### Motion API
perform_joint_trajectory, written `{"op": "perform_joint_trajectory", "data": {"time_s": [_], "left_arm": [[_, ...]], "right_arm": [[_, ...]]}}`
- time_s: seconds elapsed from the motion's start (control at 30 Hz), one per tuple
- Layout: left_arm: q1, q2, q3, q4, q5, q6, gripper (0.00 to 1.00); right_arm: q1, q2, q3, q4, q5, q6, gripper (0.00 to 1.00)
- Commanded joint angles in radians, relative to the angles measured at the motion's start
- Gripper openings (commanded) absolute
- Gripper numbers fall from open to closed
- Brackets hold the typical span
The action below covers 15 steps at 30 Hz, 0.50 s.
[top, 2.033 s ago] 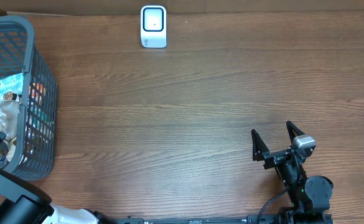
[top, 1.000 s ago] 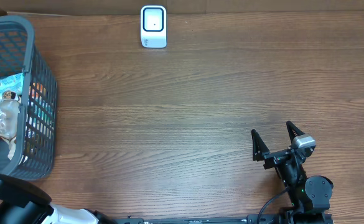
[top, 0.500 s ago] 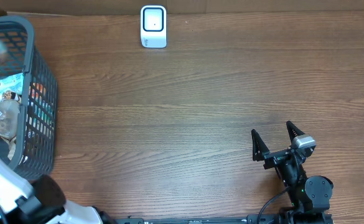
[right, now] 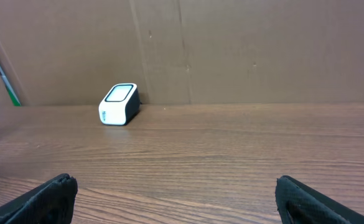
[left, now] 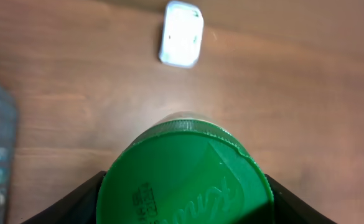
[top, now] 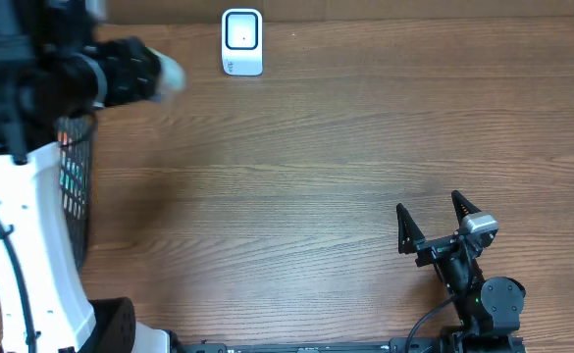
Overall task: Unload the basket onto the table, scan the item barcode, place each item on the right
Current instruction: 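Lift the jar out and carry it toward the white scanner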
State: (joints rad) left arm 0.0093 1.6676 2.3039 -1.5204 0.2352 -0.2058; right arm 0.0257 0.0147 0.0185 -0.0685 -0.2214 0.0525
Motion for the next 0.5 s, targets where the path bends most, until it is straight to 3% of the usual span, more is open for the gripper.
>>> {"op": "perform_joint_trajectory", "data": {"time_s": [0.0, 0.2, 0.47], "left_arm": [[-0.082, 0.017, -0.074, 0.003, -0.064, 0.011, 0.41], [-0.211, 0.040, -0.287, 0.063, -0.089, 0.003, 0.41], [-0.307, 0.060, -0.589, 0.267, -0.091, -0.004, 0.42]], "right_arm": [[-0.005, -0.012, -0.010, 0.005, -0.001, 0.003, 1.00], [-0.005, -0.012, -0.010, 0.005, -0.001, 0.003, 1.00], [-0.005, -0.012, -0.010, 0.005, -0.001, 0.003, 1.00]]}}
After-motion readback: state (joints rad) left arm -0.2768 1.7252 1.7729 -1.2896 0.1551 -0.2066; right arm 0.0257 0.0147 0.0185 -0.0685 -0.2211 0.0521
